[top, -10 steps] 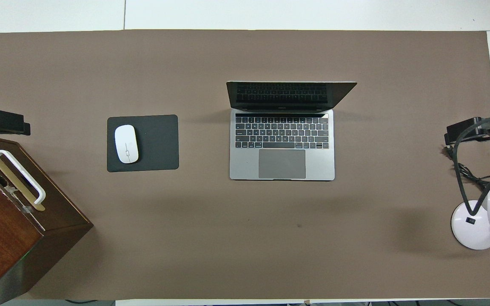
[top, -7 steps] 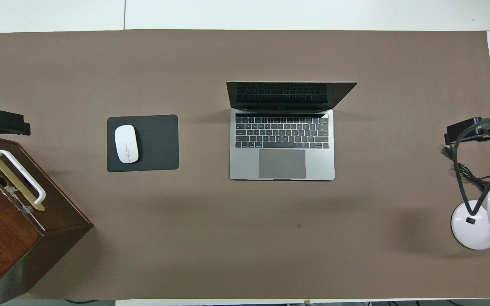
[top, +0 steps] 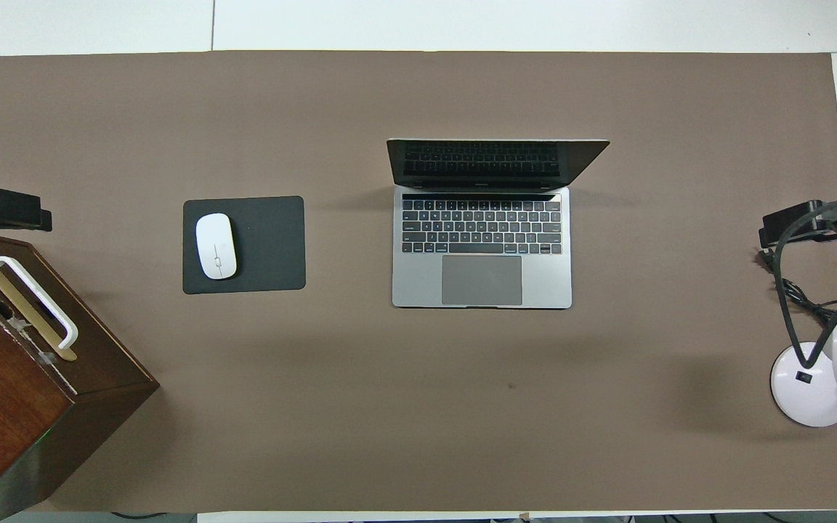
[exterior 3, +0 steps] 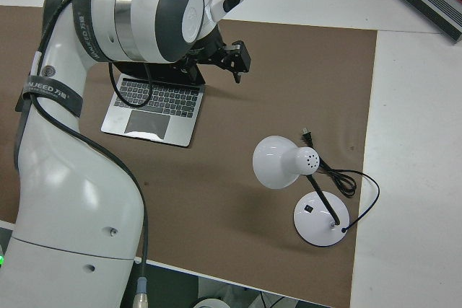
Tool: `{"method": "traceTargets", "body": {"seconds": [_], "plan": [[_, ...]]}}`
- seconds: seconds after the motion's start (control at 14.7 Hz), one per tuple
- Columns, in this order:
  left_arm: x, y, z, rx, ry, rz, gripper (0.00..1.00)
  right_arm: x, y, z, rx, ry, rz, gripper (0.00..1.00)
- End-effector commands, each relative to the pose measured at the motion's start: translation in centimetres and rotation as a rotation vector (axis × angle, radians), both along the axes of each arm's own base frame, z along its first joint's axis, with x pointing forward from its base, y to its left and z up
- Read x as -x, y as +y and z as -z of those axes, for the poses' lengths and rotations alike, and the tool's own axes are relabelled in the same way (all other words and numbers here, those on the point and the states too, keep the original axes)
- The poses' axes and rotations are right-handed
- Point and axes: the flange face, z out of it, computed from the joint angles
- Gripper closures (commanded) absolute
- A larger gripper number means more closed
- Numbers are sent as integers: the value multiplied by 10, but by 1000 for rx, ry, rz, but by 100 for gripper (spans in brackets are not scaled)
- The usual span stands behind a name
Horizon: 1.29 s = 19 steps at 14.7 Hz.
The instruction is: Close laptop with both arms
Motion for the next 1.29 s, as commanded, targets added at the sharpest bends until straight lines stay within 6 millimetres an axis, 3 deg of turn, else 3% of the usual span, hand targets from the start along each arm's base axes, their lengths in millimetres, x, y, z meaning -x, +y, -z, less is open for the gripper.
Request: {"method": "traceTargets", "body": {"seconds": [0.0,0.61,0.95,1.22], "plan": [[3,3,3,-18,-9,-10,0,7,-4,0,-8,-4,-4,0],[3,3,5,-18,-6,-11,0,-21,-3,-7,-5,-127,-13,0],[2,17,8,-18,-24,-31,0,-22,-1,-7,-4,-128,-16,0],[2,17,9,-18,-19,-31,0,-22,-3,-7,-2,-128,-14,0]]}}
